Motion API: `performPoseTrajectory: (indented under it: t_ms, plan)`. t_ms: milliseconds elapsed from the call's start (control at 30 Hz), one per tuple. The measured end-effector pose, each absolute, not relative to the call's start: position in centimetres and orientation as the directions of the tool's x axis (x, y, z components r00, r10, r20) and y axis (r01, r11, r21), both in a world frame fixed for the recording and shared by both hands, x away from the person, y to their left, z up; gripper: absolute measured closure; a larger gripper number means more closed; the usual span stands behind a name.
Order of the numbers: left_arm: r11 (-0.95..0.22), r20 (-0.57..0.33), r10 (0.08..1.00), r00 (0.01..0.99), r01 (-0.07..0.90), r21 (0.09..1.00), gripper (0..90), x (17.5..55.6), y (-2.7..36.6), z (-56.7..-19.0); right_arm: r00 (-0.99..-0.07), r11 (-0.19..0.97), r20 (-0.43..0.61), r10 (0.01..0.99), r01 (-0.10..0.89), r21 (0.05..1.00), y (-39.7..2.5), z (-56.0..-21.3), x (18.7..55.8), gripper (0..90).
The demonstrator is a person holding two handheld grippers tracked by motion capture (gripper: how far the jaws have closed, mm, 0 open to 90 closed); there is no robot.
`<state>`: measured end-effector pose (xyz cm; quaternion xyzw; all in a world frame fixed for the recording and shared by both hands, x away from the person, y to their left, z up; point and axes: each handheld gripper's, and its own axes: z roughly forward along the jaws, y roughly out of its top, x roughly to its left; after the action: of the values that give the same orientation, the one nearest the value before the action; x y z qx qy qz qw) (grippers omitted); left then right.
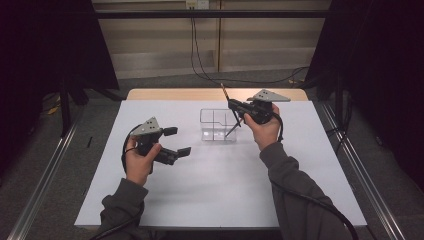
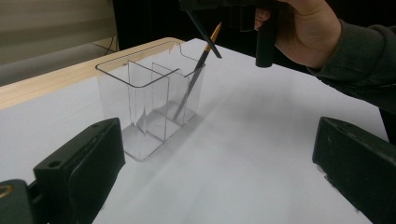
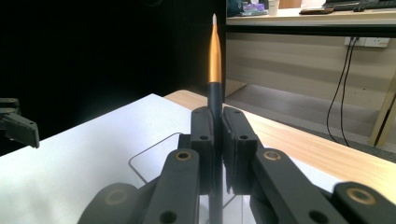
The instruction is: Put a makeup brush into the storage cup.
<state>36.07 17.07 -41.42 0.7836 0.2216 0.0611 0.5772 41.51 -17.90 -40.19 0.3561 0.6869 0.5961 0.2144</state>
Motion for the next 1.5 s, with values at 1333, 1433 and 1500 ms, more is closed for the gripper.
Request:
performPoseTrajectory:
  t_ms: [1333,1433,1500]
  plan:
    - [-0.235,-0.158,0.417,0.895,0.275,0.932,1.9,36.0,17.2,-41.4,-0.636,0.046,0.110,0.764,0.224,0.974,-16.7,-41.0,43.2,83.7]
    - [-0.235,-0.157,0.411,0.898,0.270,0.934,1.9,36.0,17.2,-41.4,-0.638,0.048,0.107,0.763,0.222,0.974,-16.7,-41.1,43.3,83.7]
    - [-0.237,-0.156,0.411,0.898,0.270,0.933,1.9,36.0,17.1,-41.4,-0.637,0.050,0.108,0.763,0.224,0.973,-16.6,-41.1,43.3,83.8]
